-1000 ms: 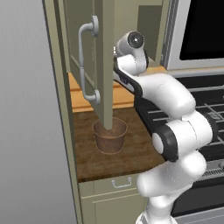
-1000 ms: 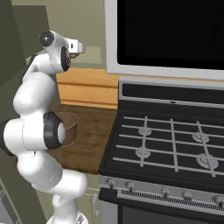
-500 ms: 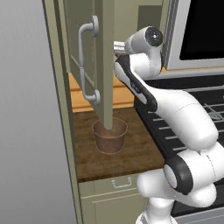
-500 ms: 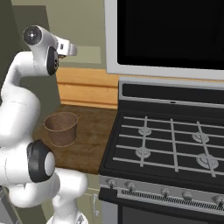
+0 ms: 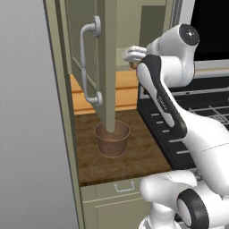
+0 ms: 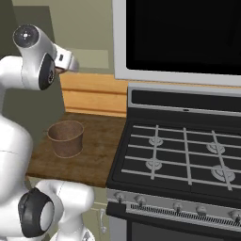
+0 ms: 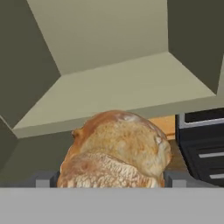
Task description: Open the cabinet, pick up the bread from the cabinet and place it in the basket. Then move the basket to the dining counter.
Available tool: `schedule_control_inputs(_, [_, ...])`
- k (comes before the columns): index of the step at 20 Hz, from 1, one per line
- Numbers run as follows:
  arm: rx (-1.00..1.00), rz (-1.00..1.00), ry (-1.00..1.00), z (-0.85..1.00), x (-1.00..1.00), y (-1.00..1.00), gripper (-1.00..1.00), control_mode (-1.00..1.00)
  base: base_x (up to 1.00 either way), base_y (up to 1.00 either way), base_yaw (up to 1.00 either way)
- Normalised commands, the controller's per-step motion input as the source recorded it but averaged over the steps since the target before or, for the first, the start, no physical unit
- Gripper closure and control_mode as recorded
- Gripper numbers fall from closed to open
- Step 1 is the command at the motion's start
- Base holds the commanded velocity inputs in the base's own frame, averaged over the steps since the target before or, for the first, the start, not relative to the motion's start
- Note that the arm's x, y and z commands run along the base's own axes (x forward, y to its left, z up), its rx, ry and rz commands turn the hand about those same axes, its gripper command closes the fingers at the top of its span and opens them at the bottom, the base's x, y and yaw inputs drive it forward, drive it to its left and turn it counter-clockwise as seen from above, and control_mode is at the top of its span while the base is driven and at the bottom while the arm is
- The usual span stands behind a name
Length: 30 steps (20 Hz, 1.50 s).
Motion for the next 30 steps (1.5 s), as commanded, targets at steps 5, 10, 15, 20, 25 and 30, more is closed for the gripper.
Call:
schedule_control_inputs(5, [0.0, 0.1, 0.14, -0.59, -0.98, -0.07, 1.0, -1.0, 0.0, 0.0, 0.0])
schedule_control_inputs(10, [0.0, 0.11, 0.22, -0.93, -0.47, -0.11, 1.0, -1.0, 0.0, 0.0, 0.0])
schedule_control_inputs(15, [-0.1, 0.06, 0.33, -0.98, -0.06, -0.01, 1.0, -1.0, 0.0, 0.0, 0.0])
schedule_control_inputs(20, [-0.14, 0.06, 0.3, -1.0, 0.41, 0.0, 1.0, -1.0, 0.0, 0.0, 0.0])
schedule_control_inputs(25, [-0.13, 0.16, 0.1, -0.81, 0.63, 0.14, 1.0, -1.0, 0.0, 0.0, 0.0])
schedule_control_inputs(30, [-0.02, 0.19, 0.01, -0.57, 0.78, 0.11, 1.0, -1.0, 0.0, 0.0, 0.0])
